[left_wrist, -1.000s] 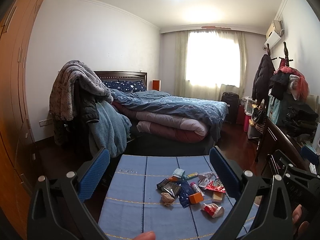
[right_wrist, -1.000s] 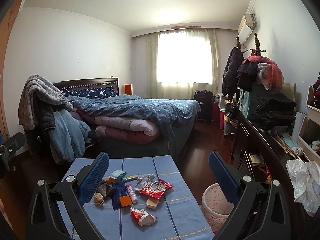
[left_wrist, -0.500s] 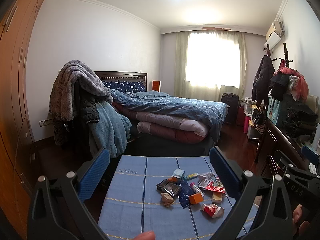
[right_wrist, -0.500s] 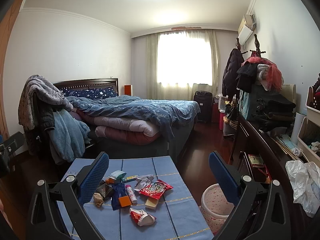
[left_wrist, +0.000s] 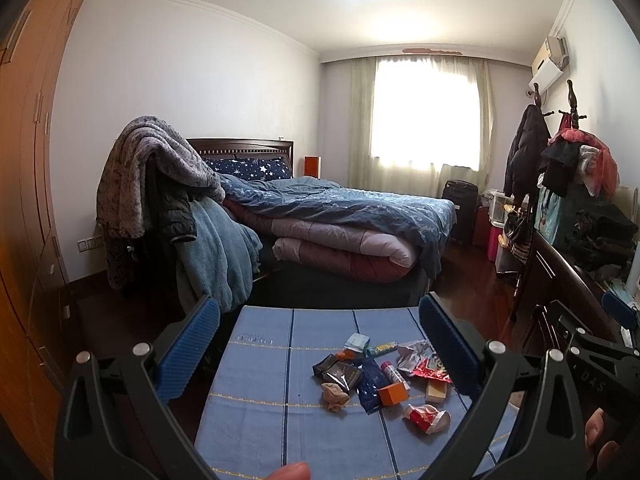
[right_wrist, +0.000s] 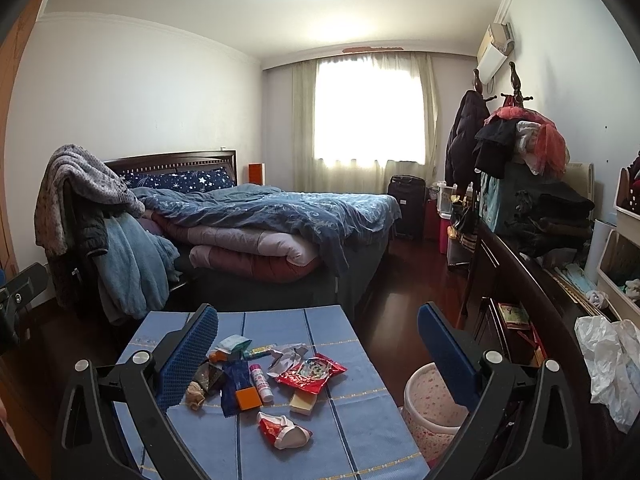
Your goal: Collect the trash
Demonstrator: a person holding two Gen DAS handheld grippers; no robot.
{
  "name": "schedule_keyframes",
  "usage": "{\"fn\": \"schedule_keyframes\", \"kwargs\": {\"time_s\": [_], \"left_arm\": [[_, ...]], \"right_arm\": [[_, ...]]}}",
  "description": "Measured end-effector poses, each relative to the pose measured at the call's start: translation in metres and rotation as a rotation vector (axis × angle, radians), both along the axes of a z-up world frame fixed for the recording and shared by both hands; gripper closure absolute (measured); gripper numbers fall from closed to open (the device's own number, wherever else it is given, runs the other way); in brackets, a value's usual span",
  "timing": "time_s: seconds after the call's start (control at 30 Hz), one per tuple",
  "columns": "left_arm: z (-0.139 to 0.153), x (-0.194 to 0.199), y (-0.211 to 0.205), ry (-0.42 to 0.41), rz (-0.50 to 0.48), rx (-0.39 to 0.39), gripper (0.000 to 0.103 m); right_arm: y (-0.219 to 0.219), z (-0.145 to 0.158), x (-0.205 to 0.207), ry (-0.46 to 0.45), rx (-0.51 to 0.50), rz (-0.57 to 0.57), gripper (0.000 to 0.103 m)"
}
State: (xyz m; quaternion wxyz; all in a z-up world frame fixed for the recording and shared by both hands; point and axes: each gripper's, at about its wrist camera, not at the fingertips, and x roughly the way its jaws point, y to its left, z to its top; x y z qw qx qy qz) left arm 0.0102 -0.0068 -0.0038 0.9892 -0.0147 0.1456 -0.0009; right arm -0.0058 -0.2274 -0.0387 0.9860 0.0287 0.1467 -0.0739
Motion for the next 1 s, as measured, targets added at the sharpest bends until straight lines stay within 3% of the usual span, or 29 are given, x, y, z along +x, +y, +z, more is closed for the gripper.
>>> {"fn": "schedule_keyframes", "kwargs": {"time_s": [0.8,1.0], "left_arm": [[-0.011,0.015,-0.007,0.013,-0.01,0.013,0.003],[-0.039,0.032,0.003,0.077,0.02,0.017,0.003]], "right_arm": [[-0.004,-0.008,0.011,0.023,0.005,-0.001,0.003],[-0.007,-0.027,0.028,0.064,0.001,0.002,0.003]]}}
